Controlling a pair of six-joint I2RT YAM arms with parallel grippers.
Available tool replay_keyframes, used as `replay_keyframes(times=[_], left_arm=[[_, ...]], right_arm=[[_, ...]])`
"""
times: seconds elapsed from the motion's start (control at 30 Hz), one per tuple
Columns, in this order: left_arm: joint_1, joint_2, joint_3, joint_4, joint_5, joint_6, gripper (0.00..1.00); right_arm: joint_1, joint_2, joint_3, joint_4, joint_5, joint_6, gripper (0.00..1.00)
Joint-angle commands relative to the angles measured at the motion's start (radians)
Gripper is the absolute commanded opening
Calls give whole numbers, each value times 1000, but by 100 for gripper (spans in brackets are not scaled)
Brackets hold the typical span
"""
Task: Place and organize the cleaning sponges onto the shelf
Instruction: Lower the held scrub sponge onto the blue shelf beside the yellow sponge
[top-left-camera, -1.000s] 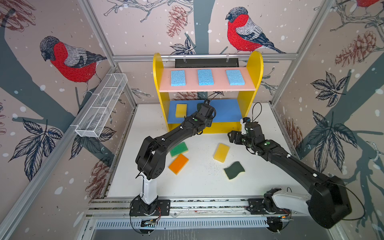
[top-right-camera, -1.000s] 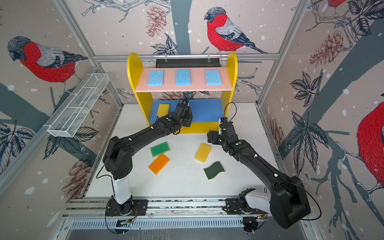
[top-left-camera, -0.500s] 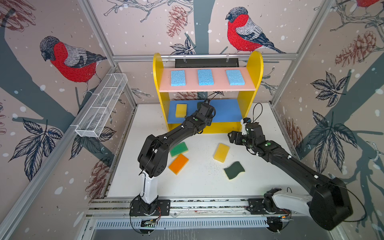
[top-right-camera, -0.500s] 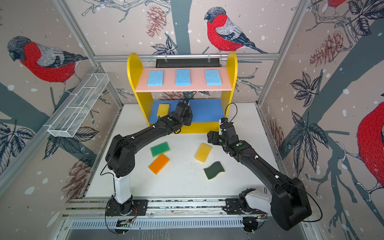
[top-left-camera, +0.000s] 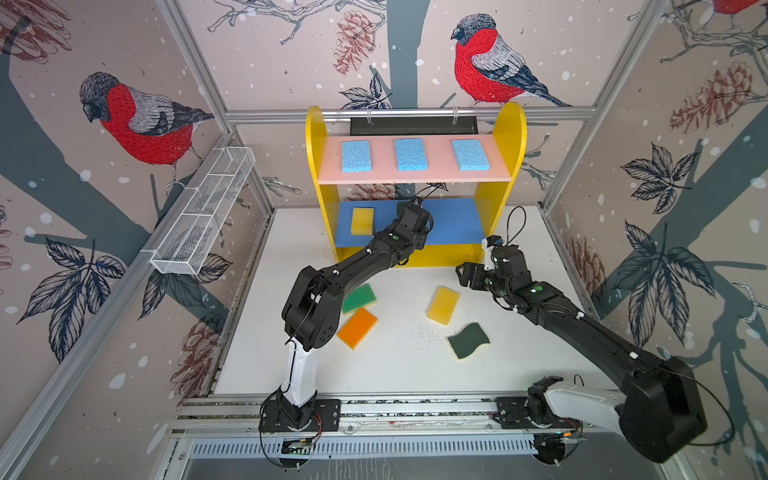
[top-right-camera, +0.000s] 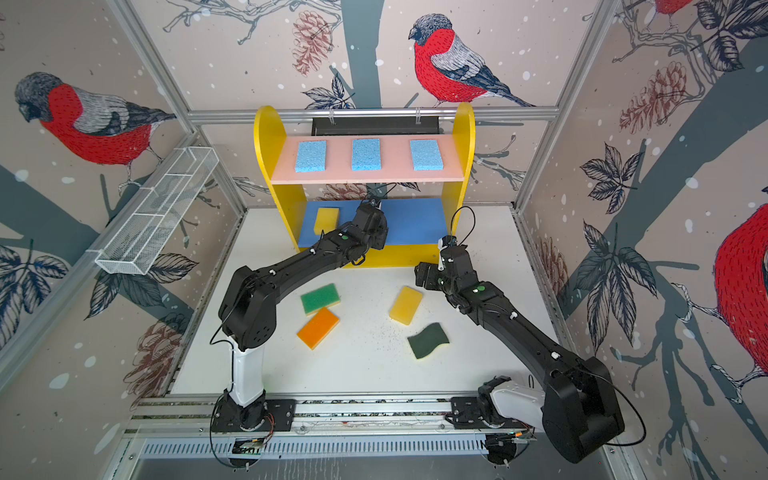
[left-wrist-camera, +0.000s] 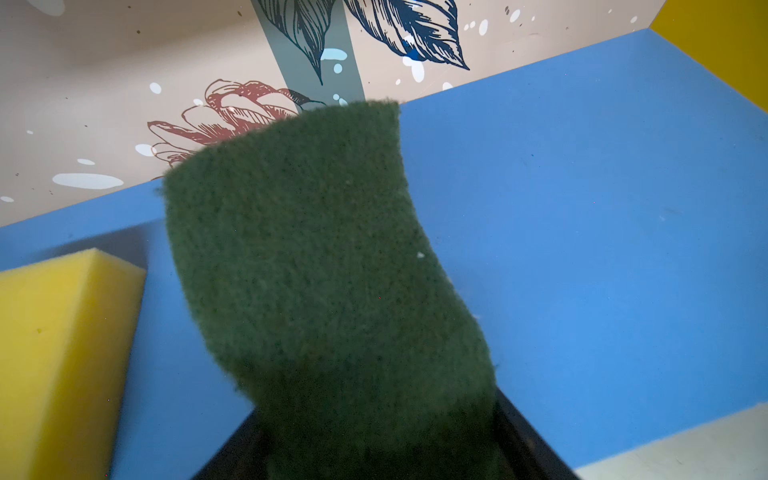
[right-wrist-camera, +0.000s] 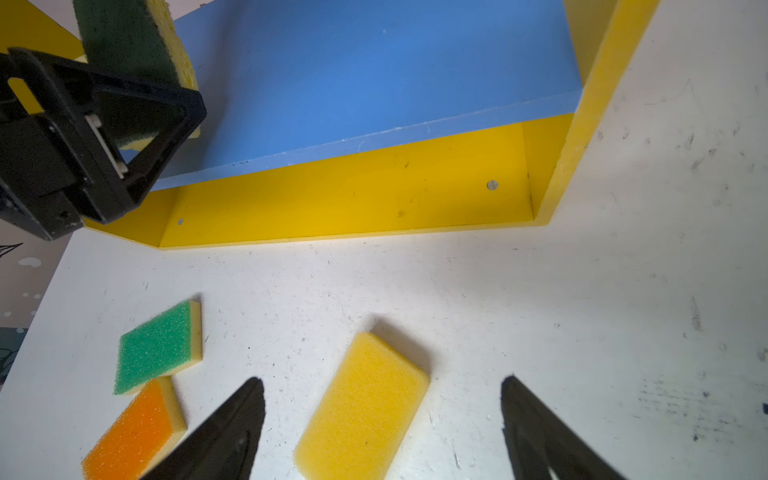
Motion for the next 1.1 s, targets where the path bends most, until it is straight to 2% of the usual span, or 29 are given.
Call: replay_keyframes(times=[0.0, 1.07], left_arm=[[5, 7, 13, 33, -4, 8, 67], [17, 68, 56, 34, -20, 10, 67]], right_arm=[[2, -9, -3, 19, 0, 9, 89], [0, -21, -8, 5, 22, -3, 89]])
